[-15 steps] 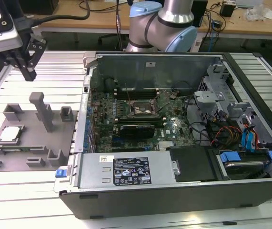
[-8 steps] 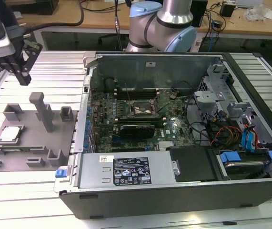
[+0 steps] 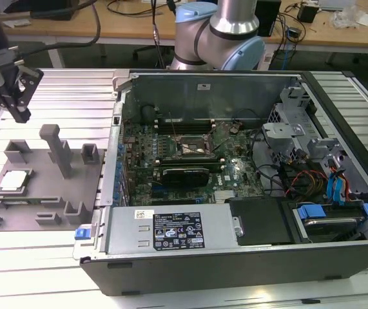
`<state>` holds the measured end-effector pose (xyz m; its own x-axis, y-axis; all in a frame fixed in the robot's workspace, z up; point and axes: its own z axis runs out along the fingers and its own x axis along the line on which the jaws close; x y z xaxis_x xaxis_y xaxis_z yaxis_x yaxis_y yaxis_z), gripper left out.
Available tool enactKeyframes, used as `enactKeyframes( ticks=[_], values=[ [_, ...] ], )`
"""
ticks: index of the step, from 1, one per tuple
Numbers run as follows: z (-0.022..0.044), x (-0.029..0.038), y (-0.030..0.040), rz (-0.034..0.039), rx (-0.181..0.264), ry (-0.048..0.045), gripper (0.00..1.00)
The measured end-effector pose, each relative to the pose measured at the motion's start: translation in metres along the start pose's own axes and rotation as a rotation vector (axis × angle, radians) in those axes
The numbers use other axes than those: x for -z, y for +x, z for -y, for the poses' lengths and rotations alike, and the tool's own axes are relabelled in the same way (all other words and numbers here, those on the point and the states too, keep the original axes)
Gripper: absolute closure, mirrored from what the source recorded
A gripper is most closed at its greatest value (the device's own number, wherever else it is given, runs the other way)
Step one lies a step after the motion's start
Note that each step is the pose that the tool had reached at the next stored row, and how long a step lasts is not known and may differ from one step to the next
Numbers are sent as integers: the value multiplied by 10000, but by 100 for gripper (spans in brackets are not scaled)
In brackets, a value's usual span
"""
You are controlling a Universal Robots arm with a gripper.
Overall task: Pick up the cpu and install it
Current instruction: 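Reach for the cpu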
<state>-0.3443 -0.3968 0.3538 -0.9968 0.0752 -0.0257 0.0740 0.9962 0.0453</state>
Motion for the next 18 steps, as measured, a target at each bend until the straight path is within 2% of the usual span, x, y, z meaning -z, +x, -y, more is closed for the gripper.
enactKeyframes(
  ticks=[2, 4, 6, 12, 16, 18],
  values=[
    [7, -58, 72, 1, -1, 0, 89],
    [11, -93, 110, -1, -1, 1, 89],
    [18, -155, 162, -2, -1, 1, 89],
    [29, -276, 230, -1, 0, 1, 89],
    [39, -407, 290, -1, 0, 1, 89],
    [41, -438, 302, -1, 0, 0, 89]
  ],
)
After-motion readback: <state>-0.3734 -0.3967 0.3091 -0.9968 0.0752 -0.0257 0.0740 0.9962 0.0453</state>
